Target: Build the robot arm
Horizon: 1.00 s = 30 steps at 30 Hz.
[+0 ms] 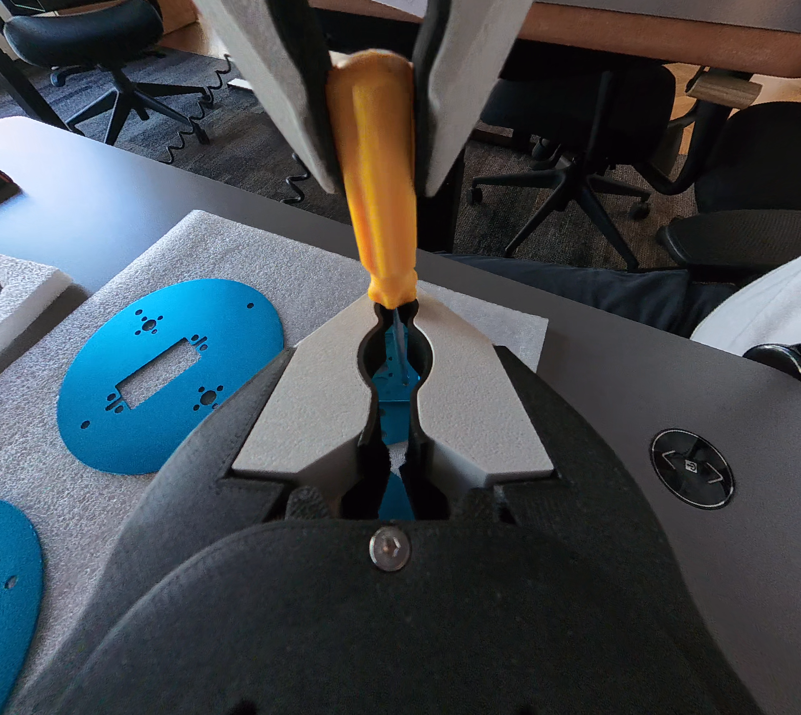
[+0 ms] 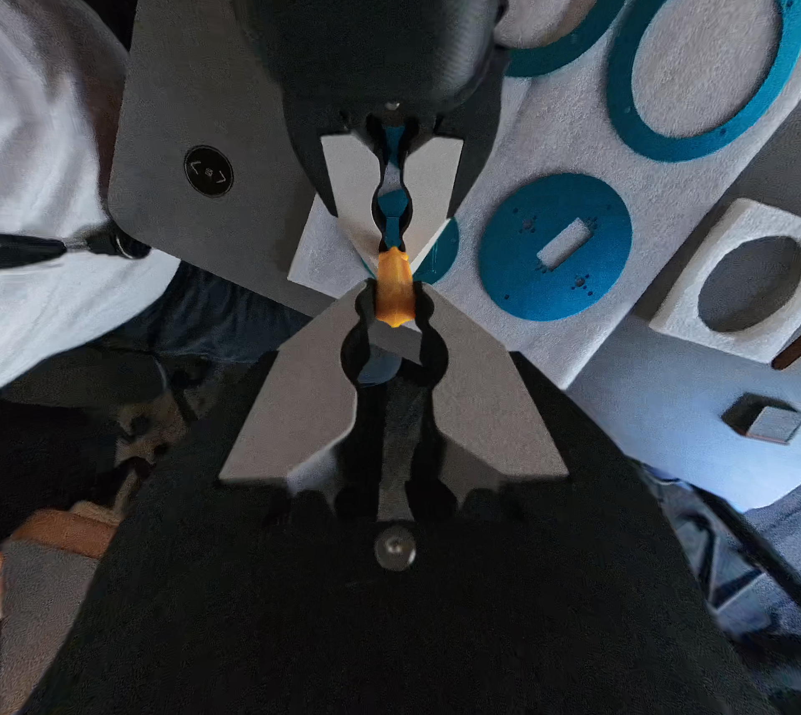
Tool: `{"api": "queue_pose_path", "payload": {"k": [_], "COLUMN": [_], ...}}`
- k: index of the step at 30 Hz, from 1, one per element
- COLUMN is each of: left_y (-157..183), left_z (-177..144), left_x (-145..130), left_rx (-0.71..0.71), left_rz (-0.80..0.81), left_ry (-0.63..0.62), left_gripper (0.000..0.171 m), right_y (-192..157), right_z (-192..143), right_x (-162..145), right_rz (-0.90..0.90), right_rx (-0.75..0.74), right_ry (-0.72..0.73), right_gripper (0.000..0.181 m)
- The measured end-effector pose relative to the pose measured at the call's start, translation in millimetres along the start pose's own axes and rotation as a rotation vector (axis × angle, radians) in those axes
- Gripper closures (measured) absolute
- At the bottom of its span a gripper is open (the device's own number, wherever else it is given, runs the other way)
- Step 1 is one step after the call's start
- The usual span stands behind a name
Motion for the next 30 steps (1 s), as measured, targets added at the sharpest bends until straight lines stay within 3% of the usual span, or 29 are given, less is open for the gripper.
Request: {"api": "queue_pose_path", "payload": {"k": [4,6,8,9,11,13,18,22,24,26,28,30], "left_y": [-1.1,-1.0,-1.4,-1.5,-1.4,-0.5,0.2,-1.1,-0.8,0.4,0.9,1.1], "left_z": [-0.2,-0.5,-1.2,-1.4,-1.5,-1.2,-0.5,0.5,0.9,1.4,1.5,1.1], "left_x": [-0.1,-0.1,-0.3,-0.4,-0.4,0.0,0.7,0.8,1.0,1.7,1.8,1.7], "left_rx": [0.011,0.007,0.007,0.004,0.000,-0.005,-0.010,0.006,0.003,-0.003,-0.010,-0.014], "left_rz": [0.000,-0.001,0.000,-0.002,-0.002,0.008,0.017,0.003,0.010,0.025,0.030,0.031], "left_ry": [-0.001,0.000,-0.003,-0.003,-0.004,-0.009,-0.018,-0.024,-0.025,-0.028,-0.029,-0.029], "left_gripper": [0.171,0.171,0.171,0.171,0.171,0.171,0.171,0.171,0.171,0.171,0.171,0.171], "right_y": [8.8,6.9,5.7,3.8,-3.0,-5.0,-4.3,4.5,3.5,-0.1,-2.3,-2.6], "right_z": [0.0,-0.5,1.0,2.0,3.6,4.3,5.6,5.7,6.0,6.1,4.6,3.4], "right_x": [-0.6,0.1,0.3,-0.3,0.7,2.4,2.8,-2.4,-5.0,-4.4,-0.2,1.8], "right_rz": [0.400,0.331,0.186,0.132,0.048,0.004,0.040,0.420,0.499,0.445,0.320,0.203], "right_rx": [0.052,0.053,-0.023,-0.046,-0.025,-0.054,-0.039,-0.002,0.004,0.000,-0.021,-0.071], "right_ry": [0.028,0.013,-0.024,-0.042,-0.043,-0.032,-0.027,0.007,0.024,0.004,0.003,-0.002], "right_gripper": [0.164,0.162,0.131,0.128,0.151,0.159,0.163,0.163,0.163,0.163,0.143,0.146]}}
Point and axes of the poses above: each gripper's, where its closed fingertips meet, z out along the fingers, x out of its top, y = z × x across the jaws, the point moved 10 cm from there along -z, back along the fingers, and after that the axes turned 1 degree about x, right-handed, at the moved point
